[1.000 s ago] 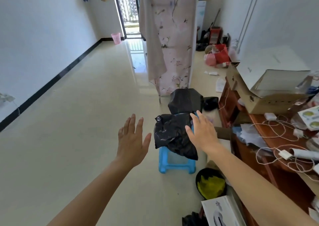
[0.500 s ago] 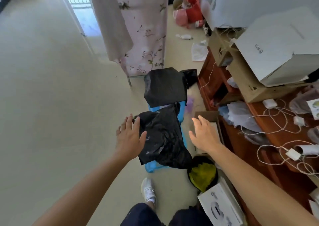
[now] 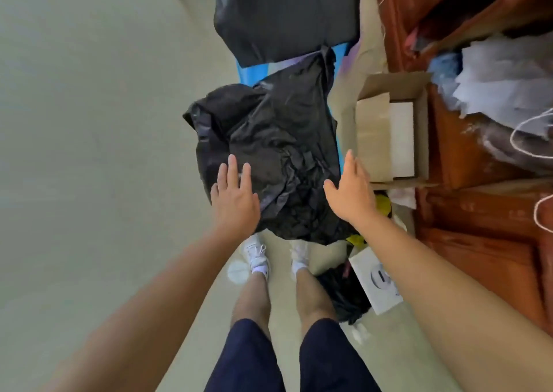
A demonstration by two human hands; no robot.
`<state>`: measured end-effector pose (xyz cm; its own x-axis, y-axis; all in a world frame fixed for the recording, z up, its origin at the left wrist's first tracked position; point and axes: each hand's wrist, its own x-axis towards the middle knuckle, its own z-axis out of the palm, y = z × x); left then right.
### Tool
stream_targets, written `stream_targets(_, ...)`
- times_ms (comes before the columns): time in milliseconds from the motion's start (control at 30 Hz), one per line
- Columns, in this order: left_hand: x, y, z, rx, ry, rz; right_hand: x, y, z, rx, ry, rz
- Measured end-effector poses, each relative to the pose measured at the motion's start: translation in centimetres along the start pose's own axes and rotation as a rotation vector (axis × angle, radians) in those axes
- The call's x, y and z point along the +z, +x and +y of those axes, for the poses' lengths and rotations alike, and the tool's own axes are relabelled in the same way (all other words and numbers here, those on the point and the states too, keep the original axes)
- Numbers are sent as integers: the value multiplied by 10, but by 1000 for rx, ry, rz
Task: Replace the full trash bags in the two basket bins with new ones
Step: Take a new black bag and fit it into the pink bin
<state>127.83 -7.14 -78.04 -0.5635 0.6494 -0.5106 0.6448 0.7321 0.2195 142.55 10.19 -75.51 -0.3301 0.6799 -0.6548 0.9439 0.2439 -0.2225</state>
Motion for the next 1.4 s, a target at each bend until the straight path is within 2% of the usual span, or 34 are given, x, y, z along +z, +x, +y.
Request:
stream_targets(100,40,8,-10,-47,-8,-53,33,19,7,122,70,44)
stream_targets(200,42,5,-18,-84,-55,-81,38,14,2,112,60,-73)
stream_targets(300,4,-7,-22,-115,-174,-7,10,-5,-20,52,143,-118)
stream_targets(400,-76,-26,-23,-165,-250,129,-39,-27,-58,-12,246,-126)
stream_targets(500,-178,-52,-27,-214,-298,318,-96,-54,-116,-148,340,-108)
stream_targets(633,-304,-93,-53,-258,-375,690,-166,-96,-217,-410,438,-84)
stream_targets(800,-408,-148,-121,-289,-378,1001,-221,-162,-350,-747,461,-10)
stream_targets(900,-446,-171,-180,-307,-371,1111,-222,-196,-427,-922,436,44)
stream_targets(1067,-496,-195,-300,-339,-385,1090,-185,-232,-560,-1100,349,106)
stream_targets(1133,-517,-203,-349,-342,-385,1046,-167,-247,-618,-1078,419,58)
stream_targets(1267,-566,-209,-441,-305,-318,981,-141,-268,-730,-844,711,-167)
stream_targets(1400,-619,-177,-505,-264,-313,950,-128,-262,-805,-579,919,-162)
